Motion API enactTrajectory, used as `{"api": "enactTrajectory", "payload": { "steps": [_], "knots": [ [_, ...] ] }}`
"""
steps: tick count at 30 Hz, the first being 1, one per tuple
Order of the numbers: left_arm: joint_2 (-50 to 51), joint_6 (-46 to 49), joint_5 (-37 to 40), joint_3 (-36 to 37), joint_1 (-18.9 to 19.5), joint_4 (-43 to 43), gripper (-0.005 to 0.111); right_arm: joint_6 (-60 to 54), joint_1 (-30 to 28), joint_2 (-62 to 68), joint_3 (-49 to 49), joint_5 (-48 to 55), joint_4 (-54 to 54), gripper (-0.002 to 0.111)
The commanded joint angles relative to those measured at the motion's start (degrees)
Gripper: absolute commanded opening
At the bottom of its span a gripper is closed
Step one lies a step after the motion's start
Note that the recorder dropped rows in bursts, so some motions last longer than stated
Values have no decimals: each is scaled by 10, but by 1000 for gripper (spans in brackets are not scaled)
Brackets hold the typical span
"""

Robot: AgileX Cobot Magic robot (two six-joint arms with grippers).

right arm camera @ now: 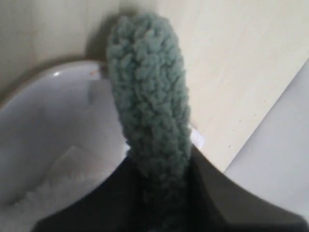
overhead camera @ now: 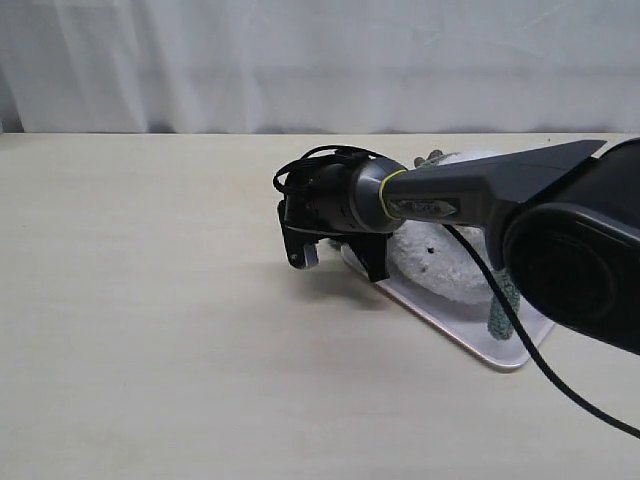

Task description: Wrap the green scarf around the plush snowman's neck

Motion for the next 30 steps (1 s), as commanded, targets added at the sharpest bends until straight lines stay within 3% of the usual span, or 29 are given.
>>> {"api": "enactTrajectory", "payload": {
  "steps": [1,12,20,30],
  "knots": [
    [-1,1,-4,2,-2,-2,0,19,-1,-18,-4,17,-4,4],
    [-1,1,-4,2,-2,-2,0,56,-3,-99,-4,28,39,4],
    [-1,1,-4,2,-2,-2,0,-75,-35,-145,-4,29,247,4],
    [-1,1,-4,2,-2,-2,0,-102,-53,-178,32,32,274,4]
  ]
}}
